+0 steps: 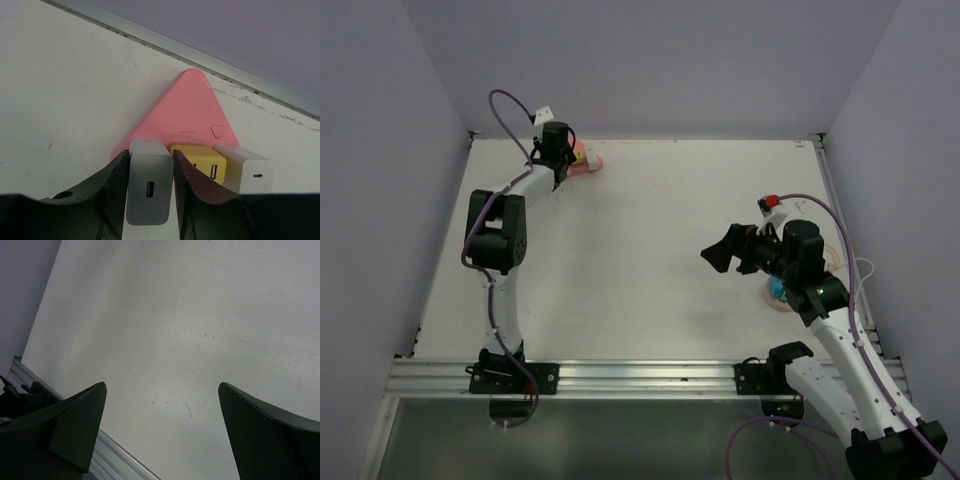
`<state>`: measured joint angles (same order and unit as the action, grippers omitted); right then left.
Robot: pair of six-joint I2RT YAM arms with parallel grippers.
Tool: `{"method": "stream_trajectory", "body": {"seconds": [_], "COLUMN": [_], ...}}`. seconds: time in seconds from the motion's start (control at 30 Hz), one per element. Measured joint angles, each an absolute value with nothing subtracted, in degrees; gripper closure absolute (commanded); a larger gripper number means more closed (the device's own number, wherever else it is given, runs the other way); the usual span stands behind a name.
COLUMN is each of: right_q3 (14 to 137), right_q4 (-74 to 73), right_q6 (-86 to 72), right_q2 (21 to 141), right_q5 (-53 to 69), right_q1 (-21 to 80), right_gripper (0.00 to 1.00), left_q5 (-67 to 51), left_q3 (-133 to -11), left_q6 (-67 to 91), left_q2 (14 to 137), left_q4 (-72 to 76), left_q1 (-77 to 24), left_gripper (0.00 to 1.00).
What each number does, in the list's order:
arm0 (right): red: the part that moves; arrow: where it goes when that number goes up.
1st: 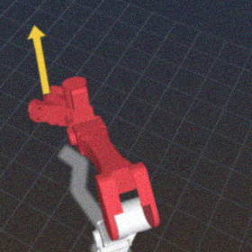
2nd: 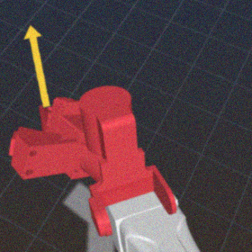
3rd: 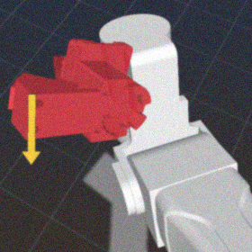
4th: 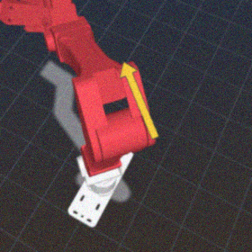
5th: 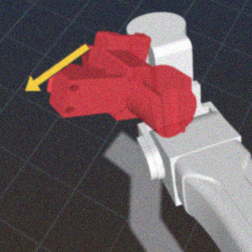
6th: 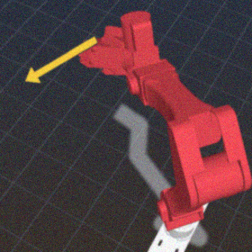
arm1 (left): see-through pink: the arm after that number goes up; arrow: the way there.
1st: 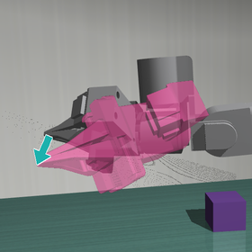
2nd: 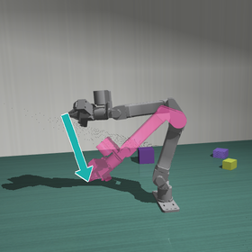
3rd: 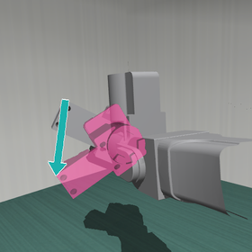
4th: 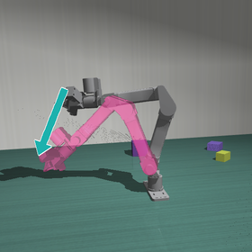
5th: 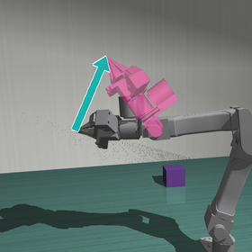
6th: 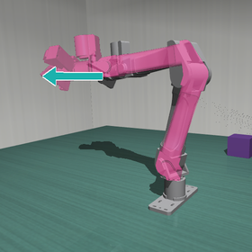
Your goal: Pull the plug off the socket
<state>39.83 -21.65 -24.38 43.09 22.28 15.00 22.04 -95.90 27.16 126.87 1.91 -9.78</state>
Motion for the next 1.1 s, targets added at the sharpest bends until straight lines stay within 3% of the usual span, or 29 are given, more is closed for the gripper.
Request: {"method": "stream_trajectory", "body": {"seconds": [0.53, 0.6, 0.63, 0.73, 0.9, 1.1], "right_q3": [39.83, 39.94, 40.01, 40.05, 40.05, 40.05], "right_q4": [-22.74, -23.11, -23.18, -23.2, -23.18, -22.81], "right_q6": [-23.14, -22.87, -22.74, -22.31, -21.93, -21.54], "right_q2": [38.96, 38.83, 38.83, 38.7, 38.5, 38.83], "right_q5": [22.35, 22.5, 22.52, 22.52, 22.52, 23.75], "right_q1": [16.25, 16.53, 16.64, 16.88, 16.88, 16.88], "right_gripper": [0.01, 0.01, 0.01, 0.01, 0.01, 0.01], "left_q5": [17.65, 17.8, 17.87, 17.72, 16.01, 9.56], "left_q3": [-76.07, -76.36, -76.93, -78.56, -75.83, -74.74], "left_q6": [35.64, 35.94, 35.83, 34.98, 28.84, 12.49], "left_q2": [113.1, 113.1, 113.12, 112.99, 108.38, 103.22], "left_q4": [-5.78, -6.72, -7.62, -8.58, -6.96, -1.76], "left_q1": [-14.15, -14.37, -14.37, -14.26, -14.28, -13.23], "left_gripper": [0.71, 0.56, 0.39, 0.24, 0.07, 0.05]}}
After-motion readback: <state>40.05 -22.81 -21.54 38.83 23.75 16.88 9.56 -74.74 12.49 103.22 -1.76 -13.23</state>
